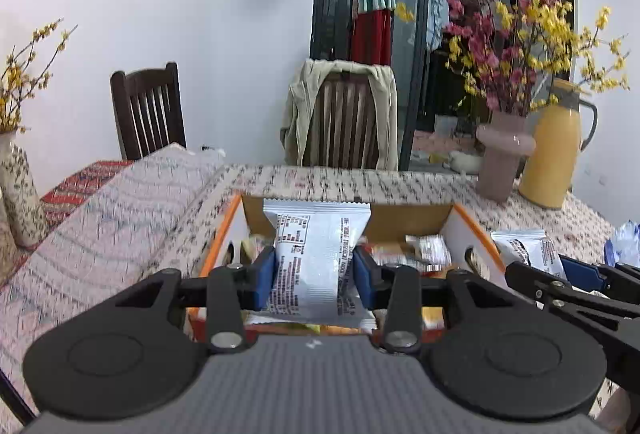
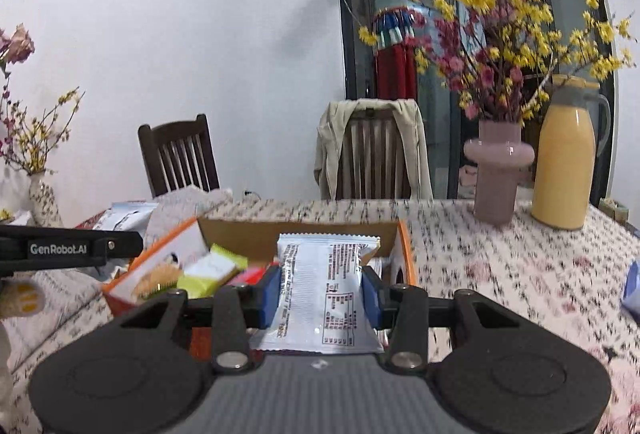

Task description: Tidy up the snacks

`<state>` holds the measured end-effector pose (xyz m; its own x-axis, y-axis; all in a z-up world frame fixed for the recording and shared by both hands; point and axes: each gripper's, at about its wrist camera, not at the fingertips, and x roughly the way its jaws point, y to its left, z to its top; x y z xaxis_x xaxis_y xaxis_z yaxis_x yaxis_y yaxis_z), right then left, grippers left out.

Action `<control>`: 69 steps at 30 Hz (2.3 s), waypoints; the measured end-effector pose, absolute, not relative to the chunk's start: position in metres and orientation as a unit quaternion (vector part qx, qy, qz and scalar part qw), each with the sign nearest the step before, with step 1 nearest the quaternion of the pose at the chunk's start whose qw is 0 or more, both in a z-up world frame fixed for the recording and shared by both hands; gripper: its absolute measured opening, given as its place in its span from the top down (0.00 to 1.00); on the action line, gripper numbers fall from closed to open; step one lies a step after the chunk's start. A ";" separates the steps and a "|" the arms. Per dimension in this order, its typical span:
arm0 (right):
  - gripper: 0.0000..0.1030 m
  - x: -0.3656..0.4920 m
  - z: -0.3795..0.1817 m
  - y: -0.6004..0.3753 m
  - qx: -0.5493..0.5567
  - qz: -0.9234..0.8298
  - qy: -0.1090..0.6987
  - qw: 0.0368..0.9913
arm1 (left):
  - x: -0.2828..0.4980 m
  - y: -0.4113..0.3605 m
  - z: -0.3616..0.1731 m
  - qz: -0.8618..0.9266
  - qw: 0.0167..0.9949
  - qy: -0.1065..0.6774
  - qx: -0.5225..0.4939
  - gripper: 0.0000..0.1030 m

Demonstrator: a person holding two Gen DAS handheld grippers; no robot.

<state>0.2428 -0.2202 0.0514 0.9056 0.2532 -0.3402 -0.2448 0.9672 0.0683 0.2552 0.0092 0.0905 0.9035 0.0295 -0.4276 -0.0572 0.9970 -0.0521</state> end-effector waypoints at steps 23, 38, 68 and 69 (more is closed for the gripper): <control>0.60 0.323 0.030 -0.203 0.025 0.120 0.169 0.978 | 0.331 0.021 0.043 0.057 0.975 0.206 -0.057 0.60; 0.00 0.328 0.014 -0.210 0.042 0.100 0.189 0.976 | 0.319 0.024 0.042 0.082 0.979 0.177 -0.058 0.00; 0.00 0.144 0.015 -0.248 0.027 0.133 0.227 0.964 | 0.129 0.040 0.043 0.025 0.974 0.221 -0.047 0.00; 0.00 0.141 0.012 -0.249 0.028 0.133 0.232 0.963 | 0.126 0.041 0.038 0.024 0.972 0.230 -0.048 0.00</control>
